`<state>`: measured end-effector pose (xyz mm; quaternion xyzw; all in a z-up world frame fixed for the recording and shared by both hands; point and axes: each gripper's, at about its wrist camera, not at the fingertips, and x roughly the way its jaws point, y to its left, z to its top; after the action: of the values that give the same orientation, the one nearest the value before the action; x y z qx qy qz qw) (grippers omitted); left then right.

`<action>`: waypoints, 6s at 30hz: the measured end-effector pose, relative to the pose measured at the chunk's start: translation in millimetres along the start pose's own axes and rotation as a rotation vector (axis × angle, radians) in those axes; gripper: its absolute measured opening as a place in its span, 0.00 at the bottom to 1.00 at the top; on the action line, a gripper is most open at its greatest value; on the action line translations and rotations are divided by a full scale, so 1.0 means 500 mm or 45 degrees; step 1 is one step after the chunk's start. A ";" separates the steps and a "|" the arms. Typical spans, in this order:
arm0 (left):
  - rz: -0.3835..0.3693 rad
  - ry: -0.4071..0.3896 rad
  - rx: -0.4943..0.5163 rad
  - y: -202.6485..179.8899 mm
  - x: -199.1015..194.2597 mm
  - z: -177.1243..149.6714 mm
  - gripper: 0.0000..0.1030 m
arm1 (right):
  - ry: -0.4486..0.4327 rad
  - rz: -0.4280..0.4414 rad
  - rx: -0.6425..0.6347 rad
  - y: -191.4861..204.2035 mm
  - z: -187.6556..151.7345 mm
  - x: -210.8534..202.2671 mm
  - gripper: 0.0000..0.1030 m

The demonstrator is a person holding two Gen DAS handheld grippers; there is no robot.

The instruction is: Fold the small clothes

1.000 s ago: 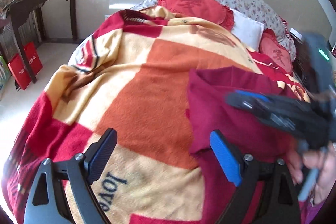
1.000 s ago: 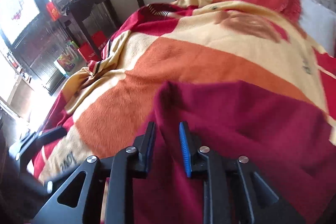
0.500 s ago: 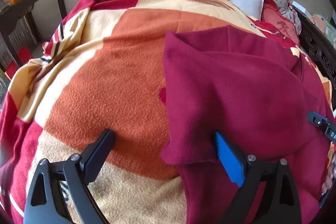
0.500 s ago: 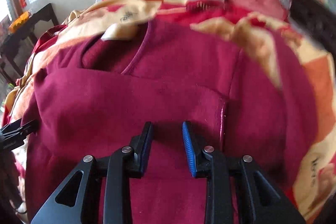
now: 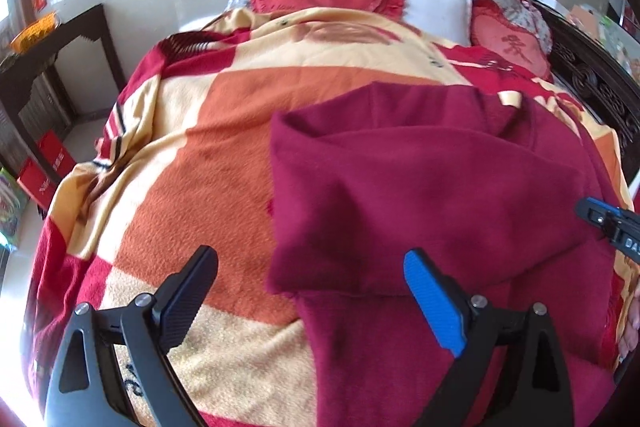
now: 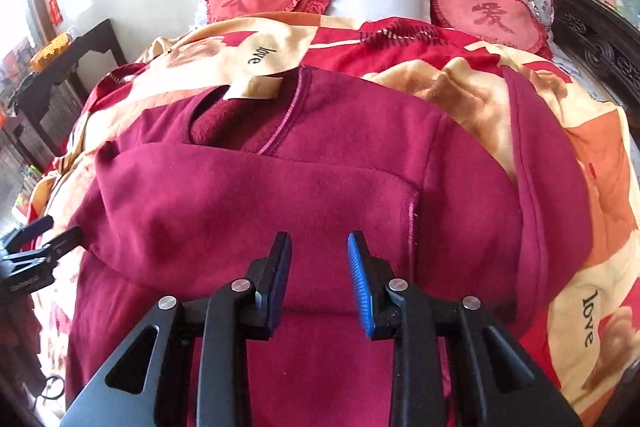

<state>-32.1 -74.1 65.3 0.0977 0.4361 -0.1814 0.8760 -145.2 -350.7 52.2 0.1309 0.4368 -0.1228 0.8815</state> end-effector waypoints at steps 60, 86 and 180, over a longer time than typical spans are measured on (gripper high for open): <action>-0.011 -0.014 -0.111 0.044 -0.005 0.021 0.94 | -0.239 0.338 0.202 -0.228 0.179 -0.155 0.00; -0.096 0.096 -0.167 0.058 -0.108 -0.122 0.94 | 0.096 0.447 -0.123 0.117 -0.095 -0.072 0.17; -0.247 0.075 -0.022 0.016 0.028 0.112 0.20 | -0.020 0.175 0.225 -0.185 0.040 -0.009 0.00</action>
<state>19.4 -88.6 87.8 0.0528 0.4706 -0.2585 0.8420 -163.7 -443.6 56.2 0.2367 0.4072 -0.1011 0.8763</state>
